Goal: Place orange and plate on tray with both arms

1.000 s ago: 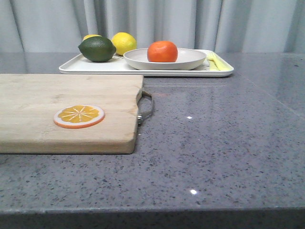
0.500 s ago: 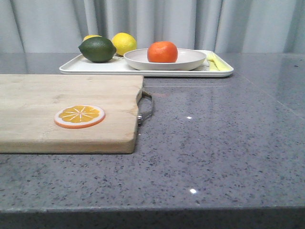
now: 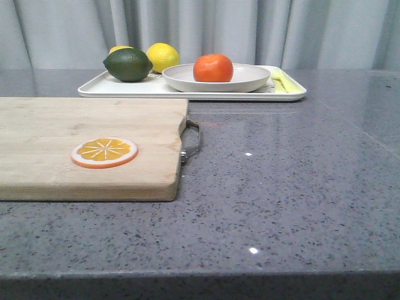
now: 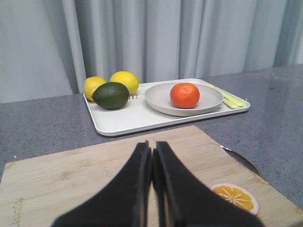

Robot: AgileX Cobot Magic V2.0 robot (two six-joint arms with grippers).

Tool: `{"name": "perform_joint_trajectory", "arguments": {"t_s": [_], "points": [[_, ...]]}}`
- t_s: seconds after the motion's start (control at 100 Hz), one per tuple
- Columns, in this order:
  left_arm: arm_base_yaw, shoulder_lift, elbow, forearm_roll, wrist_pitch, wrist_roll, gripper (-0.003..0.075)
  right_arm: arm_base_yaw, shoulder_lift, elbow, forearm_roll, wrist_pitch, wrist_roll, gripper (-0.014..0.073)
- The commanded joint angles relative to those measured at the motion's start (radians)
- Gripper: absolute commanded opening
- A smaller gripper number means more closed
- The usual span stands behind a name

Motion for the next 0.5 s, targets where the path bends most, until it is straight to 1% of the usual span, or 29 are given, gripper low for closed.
{"name": "perform_joint_trajectory", "arguments": {"t_s": [0.0,0.15,0.49], "points": [[0.002,-0.036,-0.009,-0.021,-0.058,-0.001,-0.0020,-0.005,-0.010,-0.017,-0.004,-0.089,-0.010,-0.0069],[0.002,-0.050,0.000,-0.021,-0.058,-0.001,-0.0020,-0.005,-0.011,-0.017,-0.004,-0.062,-0.010,-0.0069],[0.002,-0.050,0.014,-0.021,-0.058,-0.001,-0.0020,-0.005,-0.011,-0.017,-0.004,-0.062,-0.010,-0.0069]]}}
